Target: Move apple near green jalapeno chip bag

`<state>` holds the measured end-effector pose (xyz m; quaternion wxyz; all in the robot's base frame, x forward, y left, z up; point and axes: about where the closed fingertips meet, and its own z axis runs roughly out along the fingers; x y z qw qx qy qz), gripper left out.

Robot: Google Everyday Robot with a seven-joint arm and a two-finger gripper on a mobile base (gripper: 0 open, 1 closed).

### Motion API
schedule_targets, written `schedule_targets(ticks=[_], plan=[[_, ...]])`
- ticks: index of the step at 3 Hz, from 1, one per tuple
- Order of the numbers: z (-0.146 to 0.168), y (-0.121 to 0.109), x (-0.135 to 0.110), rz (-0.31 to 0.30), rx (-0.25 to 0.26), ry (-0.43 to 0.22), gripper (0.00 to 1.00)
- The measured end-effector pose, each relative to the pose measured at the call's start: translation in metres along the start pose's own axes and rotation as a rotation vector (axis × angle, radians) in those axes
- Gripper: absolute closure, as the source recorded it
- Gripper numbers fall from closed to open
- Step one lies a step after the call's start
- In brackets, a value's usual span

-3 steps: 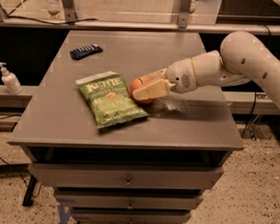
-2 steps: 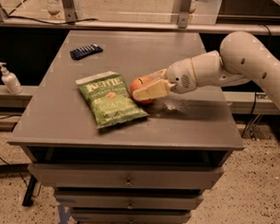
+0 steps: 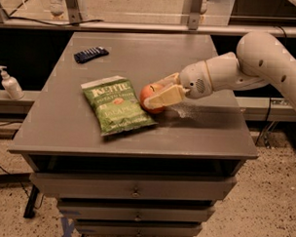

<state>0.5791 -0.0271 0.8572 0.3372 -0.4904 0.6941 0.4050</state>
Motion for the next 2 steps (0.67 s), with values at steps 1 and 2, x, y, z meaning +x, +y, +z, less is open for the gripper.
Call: schedule_targets(ticks=[1, 2], plan=[[-0.0033, 0.001, -0.0015, -0.013, -0.009, 0.003, 0.0], [-0.0046, 0.0014, -0.002, -0.017, -0.012, 0.003, 0.0]])
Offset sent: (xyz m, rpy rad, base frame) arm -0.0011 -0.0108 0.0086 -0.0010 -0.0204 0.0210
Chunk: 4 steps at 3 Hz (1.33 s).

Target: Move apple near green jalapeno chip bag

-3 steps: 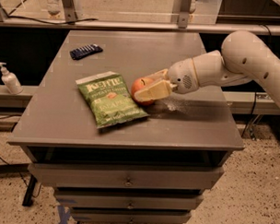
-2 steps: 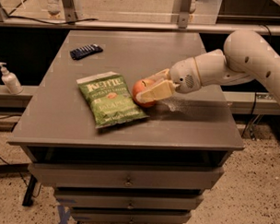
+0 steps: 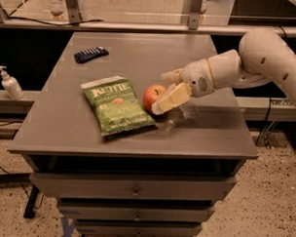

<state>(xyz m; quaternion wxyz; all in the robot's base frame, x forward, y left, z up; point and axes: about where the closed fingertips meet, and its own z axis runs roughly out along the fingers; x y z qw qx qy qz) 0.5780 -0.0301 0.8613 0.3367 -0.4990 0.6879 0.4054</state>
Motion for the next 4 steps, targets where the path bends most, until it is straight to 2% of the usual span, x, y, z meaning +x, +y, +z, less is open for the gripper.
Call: schedule_targets(ticks=[1, 2, 3, 4], plan=[[-0.016, -0.001, 0.001, -0.006, 0.014, 0.005, 0.0], [-0.072, -0.007, -0.001, -0.013, 0.107, 0.002, 0.0], [-0.161, -0.013, -0.018, -0.05, 0.263, -0.037, 0.0], [-0.161, -0.013, -0.018, -0.05, 0.262, -0.037, 0.0]])
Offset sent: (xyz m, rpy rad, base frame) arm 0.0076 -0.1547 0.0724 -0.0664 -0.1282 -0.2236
